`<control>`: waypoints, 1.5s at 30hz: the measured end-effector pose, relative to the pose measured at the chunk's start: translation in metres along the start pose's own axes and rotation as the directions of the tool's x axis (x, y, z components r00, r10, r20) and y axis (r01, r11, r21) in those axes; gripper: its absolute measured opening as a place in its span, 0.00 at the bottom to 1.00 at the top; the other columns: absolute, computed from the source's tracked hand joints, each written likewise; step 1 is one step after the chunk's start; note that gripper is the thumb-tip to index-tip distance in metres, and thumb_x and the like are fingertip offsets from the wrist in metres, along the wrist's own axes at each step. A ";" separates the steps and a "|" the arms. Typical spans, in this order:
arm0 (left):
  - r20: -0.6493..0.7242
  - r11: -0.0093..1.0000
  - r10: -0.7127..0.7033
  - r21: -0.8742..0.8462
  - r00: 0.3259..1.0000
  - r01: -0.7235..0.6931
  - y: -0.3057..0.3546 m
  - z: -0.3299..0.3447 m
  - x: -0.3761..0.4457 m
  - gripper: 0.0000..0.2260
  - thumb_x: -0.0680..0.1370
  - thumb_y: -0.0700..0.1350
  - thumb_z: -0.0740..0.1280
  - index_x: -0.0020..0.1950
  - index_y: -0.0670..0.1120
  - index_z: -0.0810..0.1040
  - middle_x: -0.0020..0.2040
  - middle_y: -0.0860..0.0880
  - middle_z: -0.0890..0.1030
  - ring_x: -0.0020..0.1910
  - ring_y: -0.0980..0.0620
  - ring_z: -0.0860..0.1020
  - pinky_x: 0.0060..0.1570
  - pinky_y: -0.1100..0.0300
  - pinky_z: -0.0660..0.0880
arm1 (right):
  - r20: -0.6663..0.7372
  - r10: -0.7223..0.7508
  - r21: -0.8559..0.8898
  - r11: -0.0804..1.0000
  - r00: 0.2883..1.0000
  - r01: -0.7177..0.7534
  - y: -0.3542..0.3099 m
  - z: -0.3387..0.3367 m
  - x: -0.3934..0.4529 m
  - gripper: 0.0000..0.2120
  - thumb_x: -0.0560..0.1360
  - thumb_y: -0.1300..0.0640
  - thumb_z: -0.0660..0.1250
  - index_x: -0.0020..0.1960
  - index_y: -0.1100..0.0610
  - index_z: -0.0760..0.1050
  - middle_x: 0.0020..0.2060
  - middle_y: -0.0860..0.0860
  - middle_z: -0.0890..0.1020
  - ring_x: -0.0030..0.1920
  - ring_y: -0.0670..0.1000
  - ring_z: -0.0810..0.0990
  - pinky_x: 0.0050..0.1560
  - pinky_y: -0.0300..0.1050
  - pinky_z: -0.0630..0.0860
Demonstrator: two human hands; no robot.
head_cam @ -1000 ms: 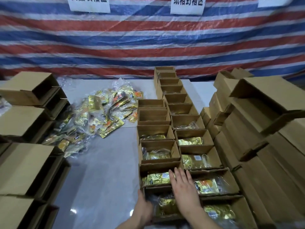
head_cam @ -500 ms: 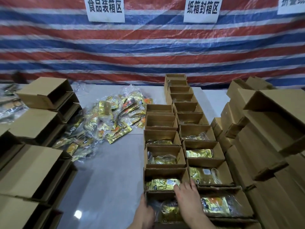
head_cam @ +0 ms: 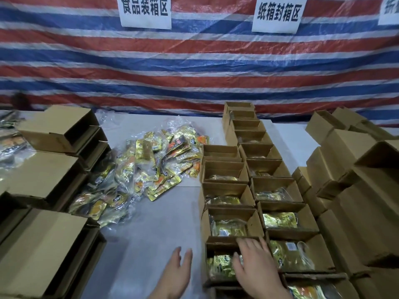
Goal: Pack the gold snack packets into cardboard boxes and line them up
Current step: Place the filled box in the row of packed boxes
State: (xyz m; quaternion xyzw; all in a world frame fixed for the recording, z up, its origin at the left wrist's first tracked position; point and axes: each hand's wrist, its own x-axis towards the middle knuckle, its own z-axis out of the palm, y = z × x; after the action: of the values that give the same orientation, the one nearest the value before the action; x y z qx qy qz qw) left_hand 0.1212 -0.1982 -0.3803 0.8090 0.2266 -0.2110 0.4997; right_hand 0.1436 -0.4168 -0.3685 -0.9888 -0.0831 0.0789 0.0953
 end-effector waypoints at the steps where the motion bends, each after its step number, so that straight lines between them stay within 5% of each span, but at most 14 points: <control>1: -0.021 0.999 0.043 0.014 0.999 -0.043 0.005 -0.016 0.017 0.27 0.82 0.60 0.53 0.77 0.48 0.59 0.75 0.46 0.67 0.72 0.50 0.67 0.69 0.59 0.62 | -0.022 0.011 0.028 1.000 1.000 -0.010 -0.009 -0.005 0.015 0.26 0.79 0.42 0.48 0.72 0.49 0.69 0.66 0.42 0.75 0.67 0.43 0.71 0.78 0.49 0.47; 4: -0.119 0.984 0.168 0.073 0.978 -0.160 0.027 -0.060 0.067 0.23 0.82 0.56 0.56 0.75 0.48 0.62 0.71 0.45 0.71 0.67 0.49 0.72 0.64 0.56 0.68 | -0.092 0.033 0.130 0.991 0.995 -0.021 -0.035 -0.021 0.065 0.20 0.81 0.45 0.54 0.69 0.50 0.71 0.62 0.44 0.77 0.64 0.44 0.73 0.74 0.46 0.63; 6: -0.157 0.967 0.237 0.138 0.959 -0.216 0.041 -0.088 0.096 0.22 0.82 0.54 0.57 0.75 0.47 0.63 0.70 0.45 0.71 0.66 0.48 0.73 0.65 0.52 0.70 | -0.104 0.025 0.220 0.975 0.994 -0.002 -0.055 -0.030 0.096 0.15 0.81 0.48 0.58 0.64 0.52 0.74 0.55 0.45 0.78 0.57 0.47 0.77 0.61 0.46 0.75; 9: -0.161 0.907 0.324 0.334 0.932 -0.258 0.055 -0.122 0.124 0.22 0.82 0.52 0.57 0.74 0.45 0.64 0.71 0.45 0.71 0.67 0.46 0.72 0.65 0.53 0.69 | -0.102 -0.007 0.309 0.950 0.995 0.039 -0.082 -0.034 0.127 0.10 0.80 0.51 0.60 0.57 0.53 0.77 0.45 0.43 0.76 0.48 0.48 0.78 0.43 0.40 0.72; 15: -0.195 0.776 0.514 0.522 0.836 -0.355 0.064 -0.190 0.126 0.20 0.81 0.54 0.58 0.71 0.46 0.69 0.67 0.47 0.74 0.66 0.48 0.71 0.63 0.57 0.67 | -0.082 -0.074 0.379 0.920 0.994 0.100 -0.125 -0.016 0.146 0.06 0.78 0.54 0.65 0.53 0.52 0.79 0.45 0.45 0.78 0.46 0.46 0.79 0.46 0.41 0.73; 20: -0.460 0.731 0.556 0.667 0.693 -0.143 0.087 -0.317 0.122 0.14 0.81 0.52 0.57 0.58 0.44 0.75 0.54 0.45 0.77 0.55 0.44 0.76 0.51 0.53 0.71 | -0.070 -0.141 0.412 0.898 0.988 0.157 -0.155 -0.007 0.161 0.05 0.77 0.57 0.67 0.44 0.48 0.75 0.39 0.46 0.78 0.41 0.42 0.77 0.44 0.46 0.74; 24: -0.492 0.555 0.337 0.792 0.803 0.253 0.086 -0.398 0.105 0.25 0.81 0.60 0.54 0.67 0.43 0.70 0.63 0.42 0.75 0.61 0.41 0.74 0.59 0.48 0.74 | -0.029 -0.189 0.419 0.889 0.982 0.183 -0.177 0.000 0.171 0.06 0.77 0.56 0.66 0.43 0.48 0.74 0.38 0.45 0.77 0.43 0.46 0.77 0.47 0.48 0.74; 30: -0.575 0.440 0.054 0.748 0.816 0.498 -0.002 -0.435 0.053 0.45 0.73 0.73 0.54 0.77 0.40 0.56 0.76 0.38 0.60 0.73 0.38 0.63 0.69 0.44 0.66 | -0.005 -0.275 0.425 0.870 0.962 0.250 -0.215 0.008 0.172 0.06 0.79 0.54 0.63 0.43 0.48 0.71 0.38 0.43 0.74 0.42 0.46 0.75 0.42 0.45 0.70; 34: -0.610 0.510 -0.034 0.671 0.791 0.539 -0.054 -0.419 0.037 0.42 0.76 0.59 0.65 0.77 0.36 0.49 0.76 0.36 0.57 0.73 0.36 0.61 0.69 0.44 0.65 | 0.010 -0.322 0.445 0.849 0.947 0.284 -0.238 0.009 0.171 0.05 0.79 0.53 0.63 0.44 0.49 0.74 0.39 0.44 0.77 0.42 0.45 0.75 0.42 0.43 0.70; 37: -0.638 0.446 0.049 0.702 0.768 0.555 -0.058 -0.408 0.032 0.30 0.78 0.42 0.59 0.77 0.37 0.51 0.74 0.37 0.60 0.72 0.37 0.62 0.69 0.47 0.66 | 0.014 -0.356 0.447 0.838 0.934 0.313 -0.247 0.007 0.171 0.07 0.79 0.52 0.62 0.42 0.47 0.72 0.39 0.45 0.77 0.42 0.45 0.76 0.43 0.44 0.73; 40: -0.643 0.452 0.181 0.727 0.744 0.517 -0.041 -0.407 0.015 0.25 0.77 0.35 0.54 0.75 0.38 0.56 0.70 0.39 0.68 0.68 0.39 0.68 0.66 0.48 0.68 | -0.001 -0.376 0.436 0.834 0.927 0.339 -0.251 -0.001 0.170 0.06 0.79 0.51 0.62 0.44 0.48 0.73 0.40 0.44 0.77 0.42 0.43 0.76 0.43 0.42 0.73; 45: -0.532 0.421 0.400 0.830 0.746 0.367 0.033 -0.390 -0.021 0.13 0.76 0.35 0.59 0.58 0.47 0.68 0.52 0.46 0.78 0.50 0.45 0.79 0.40 0.54 0.72 | -0.104 -0.356 0.526 0.773 0.929 0.355 -0.253 -0.040 0.169 0.05 0.80 0.52 0.63 0.47 0.50 0.76 0.41 0.43 0.79 0.44 0.42 0.77 0.45 0.41 0.74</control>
State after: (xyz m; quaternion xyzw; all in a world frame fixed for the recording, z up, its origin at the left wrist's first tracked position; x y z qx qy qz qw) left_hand 0.1677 0.1379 -0.1841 0.9645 0.2287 0.0103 -0.1319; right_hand 0.2776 -0.1480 -0.3028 -0.8886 -0.2429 0.0802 0.3807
